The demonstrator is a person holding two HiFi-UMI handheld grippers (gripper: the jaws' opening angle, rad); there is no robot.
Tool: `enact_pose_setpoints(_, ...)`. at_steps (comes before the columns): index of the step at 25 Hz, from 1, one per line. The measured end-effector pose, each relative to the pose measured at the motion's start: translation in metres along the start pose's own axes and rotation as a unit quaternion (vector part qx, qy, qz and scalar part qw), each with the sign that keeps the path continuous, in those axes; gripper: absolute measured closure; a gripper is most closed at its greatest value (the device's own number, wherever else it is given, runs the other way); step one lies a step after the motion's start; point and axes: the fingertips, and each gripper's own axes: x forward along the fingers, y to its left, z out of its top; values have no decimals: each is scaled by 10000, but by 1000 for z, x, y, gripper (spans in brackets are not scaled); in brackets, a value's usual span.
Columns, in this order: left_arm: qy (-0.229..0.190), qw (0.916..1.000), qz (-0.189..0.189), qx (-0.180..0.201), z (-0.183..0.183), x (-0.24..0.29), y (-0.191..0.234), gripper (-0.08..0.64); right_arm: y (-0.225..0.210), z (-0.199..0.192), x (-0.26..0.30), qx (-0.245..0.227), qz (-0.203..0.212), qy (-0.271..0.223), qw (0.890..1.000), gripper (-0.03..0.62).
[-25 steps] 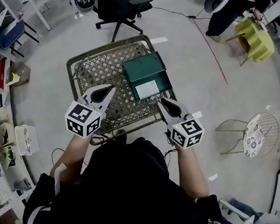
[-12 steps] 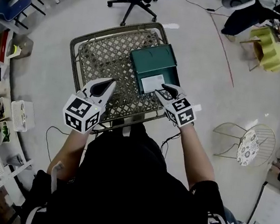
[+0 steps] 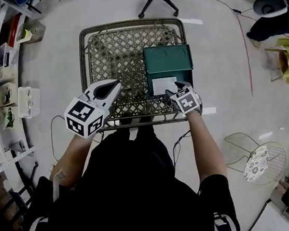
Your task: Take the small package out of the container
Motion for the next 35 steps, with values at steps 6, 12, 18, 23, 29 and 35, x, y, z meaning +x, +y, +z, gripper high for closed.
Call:
enact_pose_setpoints(6,147,9994,237,-191,-16,-8,12,554,-24,-25,36,256,-191,657,9973,272)
enact_pose_setpoints(12,234,9978,458,-412,-30,-16,26,554,-38,-45,63,774,-122,1089,9910,236)
enact_pose_setpoints(18,240,9972,491,-509,-32,-18,35,554,-41,-56,75,1119,24,1453,9830,216)
enact_pose_setpoints(23,242,9965,491,-633,-38,-17,41,555,-33,-48,77,825,197,1359,9871,233)
enact_pose_setpoints(29,199,9972,406,-599,-31,-16,43,554,-21,-37,79,631,-115,1120,9916,265)
enact_pose_setpoints(35,183,9974,318,-621,-31,-17,46,555,-25,-24,57,1355,-295,402,9895,398)
